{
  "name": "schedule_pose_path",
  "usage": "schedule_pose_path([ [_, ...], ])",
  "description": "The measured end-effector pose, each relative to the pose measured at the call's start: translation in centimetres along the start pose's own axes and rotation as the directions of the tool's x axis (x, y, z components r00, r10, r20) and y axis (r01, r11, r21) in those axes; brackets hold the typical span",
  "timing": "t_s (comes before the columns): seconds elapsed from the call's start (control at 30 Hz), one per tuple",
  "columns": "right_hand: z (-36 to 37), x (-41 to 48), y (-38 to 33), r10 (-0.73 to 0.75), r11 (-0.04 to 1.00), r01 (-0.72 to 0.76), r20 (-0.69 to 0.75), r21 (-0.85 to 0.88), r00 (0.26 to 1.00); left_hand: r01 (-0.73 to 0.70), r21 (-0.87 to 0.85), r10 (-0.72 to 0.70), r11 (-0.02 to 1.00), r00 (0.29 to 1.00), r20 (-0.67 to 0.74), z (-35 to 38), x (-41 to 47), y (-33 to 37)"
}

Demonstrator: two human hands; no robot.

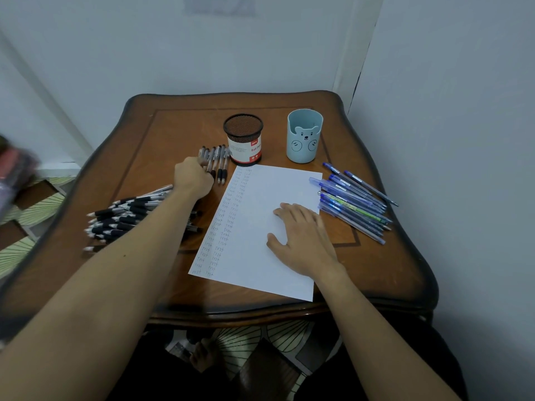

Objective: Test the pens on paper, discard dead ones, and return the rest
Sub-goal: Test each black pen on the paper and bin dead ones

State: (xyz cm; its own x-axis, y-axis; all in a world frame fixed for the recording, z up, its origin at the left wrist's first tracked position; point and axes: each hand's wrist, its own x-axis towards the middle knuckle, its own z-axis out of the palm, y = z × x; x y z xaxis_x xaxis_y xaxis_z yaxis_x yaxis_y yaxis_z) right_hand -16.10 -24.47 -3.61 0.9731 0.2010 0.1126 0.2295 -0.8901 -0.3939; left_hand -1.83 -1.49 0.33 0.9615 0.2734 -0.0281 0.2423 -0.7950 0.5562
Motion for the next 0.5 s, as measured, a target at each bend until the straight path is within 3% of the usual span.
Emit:
schedule_pose_path([
  [0.1,0.0,0.0,0.0,0.004,1.000,-0.004,0.010,-0.004,1.000,-0.096,0.013,0.096,0.995,0.992,-0.087,0.2,-1.0,0.1],
  [0.2,-0.1,0.1,0.1,0.011,1.000,-0.011,0.012,0.022,1.000,-0.282,0.063,0.288,0.957,0.947,-0.139,0.9,-2.4,0.2],
  [0.37,-0.5,0.5,0.3,0.056,0.991,-0.062,0.055,0.119,0.997,-0.527,-0.003,0.526,0.850,0.847,0.070,2.6,-5.7,-0.4],
  [0.5,-1.0,1.1,0.3,0.102,0.981,-0.120,0.125,0.151,0.987,-0.572,0.112,0.542,0.812,0.812,0.219,3.6,-7.7,-1.1],
])
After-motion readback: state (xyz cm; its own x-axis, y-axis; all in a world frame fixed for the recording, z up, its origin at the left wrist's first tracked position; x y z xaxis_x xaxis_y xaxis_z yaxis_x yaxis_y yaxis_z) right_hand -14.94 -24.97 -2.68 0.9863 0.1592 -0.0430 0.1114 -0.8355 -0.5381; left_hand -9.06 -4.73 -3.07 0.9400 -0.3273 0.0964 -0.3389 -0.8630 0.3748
